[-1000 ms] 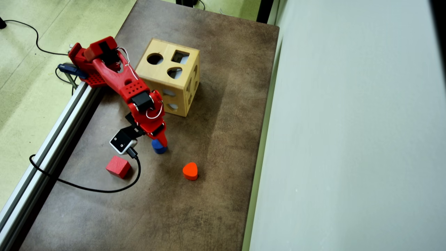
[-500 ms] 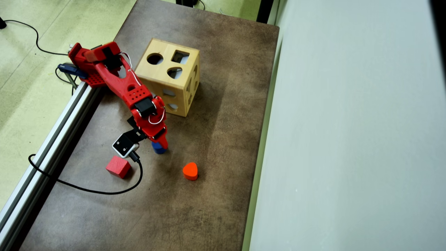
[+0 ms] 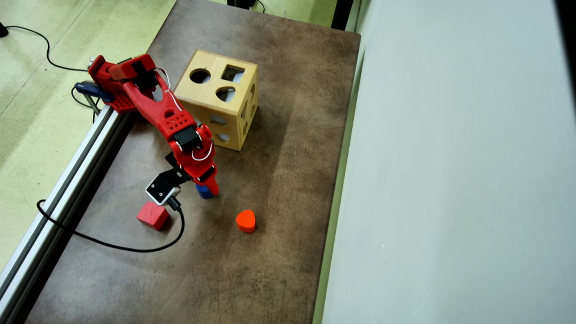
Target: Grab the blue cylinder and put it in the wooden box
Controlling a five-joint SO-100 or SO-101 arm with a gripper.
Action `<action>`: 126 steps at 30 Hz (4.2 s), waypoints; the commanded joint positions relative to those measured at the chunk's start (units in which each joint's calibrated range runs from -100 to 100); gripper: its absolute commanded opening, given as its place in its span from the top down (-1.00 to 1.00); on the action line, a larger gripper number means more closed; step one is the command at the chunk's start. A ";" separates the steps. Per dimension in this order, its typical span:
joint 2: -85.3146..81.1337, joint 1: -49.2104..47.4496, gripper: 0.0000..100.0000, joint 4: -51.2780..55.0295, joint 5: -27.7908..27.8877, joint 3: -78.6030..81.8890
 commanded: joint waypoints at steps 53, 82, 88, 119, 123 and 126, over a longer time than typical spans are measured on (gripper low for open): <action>3.46 -0.33 0.61 -3.87 -0.20 -2.38; 2.35 -0.33 0.73 -2.83 0.20 -2.38; -0.53 -0.33 0.73 -2.67 -0.15 -2.20; -27.11 -0.33 0.84 11.81 0.34 -2.29; -32.55 -0.40 0.84 14.38 0.44 -1.57; -35.78 -0.85 0.84 16.15 0.49 -1.48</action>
